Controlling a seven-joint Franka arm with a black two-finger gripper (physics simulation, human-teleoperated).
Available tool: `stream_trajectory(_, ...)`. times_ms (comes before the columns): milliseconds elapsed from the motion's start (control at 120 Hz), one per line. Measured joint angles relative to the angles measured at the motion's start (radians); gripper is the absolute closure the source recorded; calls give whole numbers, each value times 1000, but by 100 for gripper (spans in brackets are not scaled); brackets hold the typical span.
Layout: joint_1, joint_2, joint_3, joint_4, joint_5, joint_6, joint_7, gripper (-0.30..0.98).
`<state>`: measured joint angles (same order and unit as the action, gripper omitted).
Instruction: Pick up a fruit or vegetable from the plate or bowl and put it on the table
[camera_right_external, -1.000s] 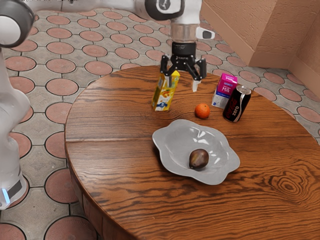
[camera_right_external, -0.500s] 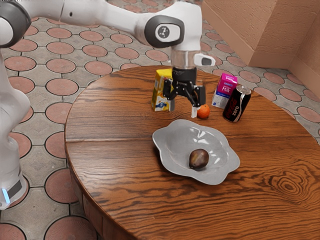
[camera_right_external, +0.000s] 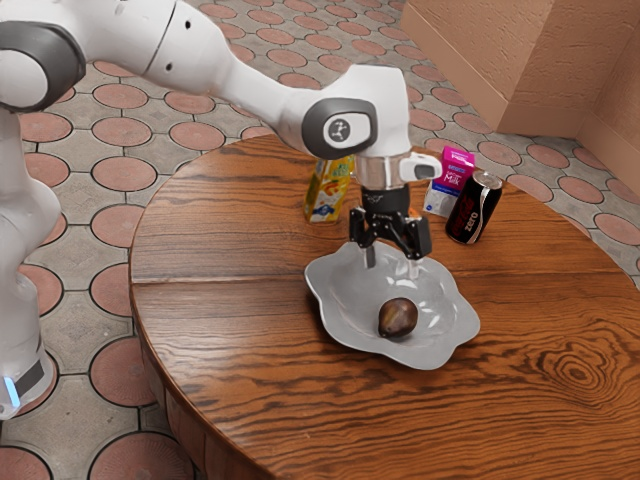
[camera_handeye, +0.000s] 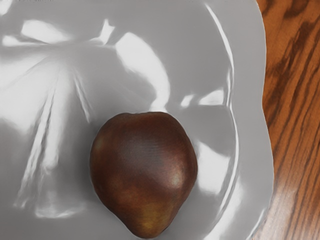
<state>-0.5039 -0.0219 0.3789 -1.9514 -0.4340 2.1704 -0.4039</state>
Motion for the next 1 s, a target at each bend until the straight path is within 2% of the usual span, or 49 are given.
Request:
stream_trajectory(542,20,7,-37,-69,-26,105,88,0)
stream_trajectory(1000,-27,60,-54,-68,-33,118,163,0)
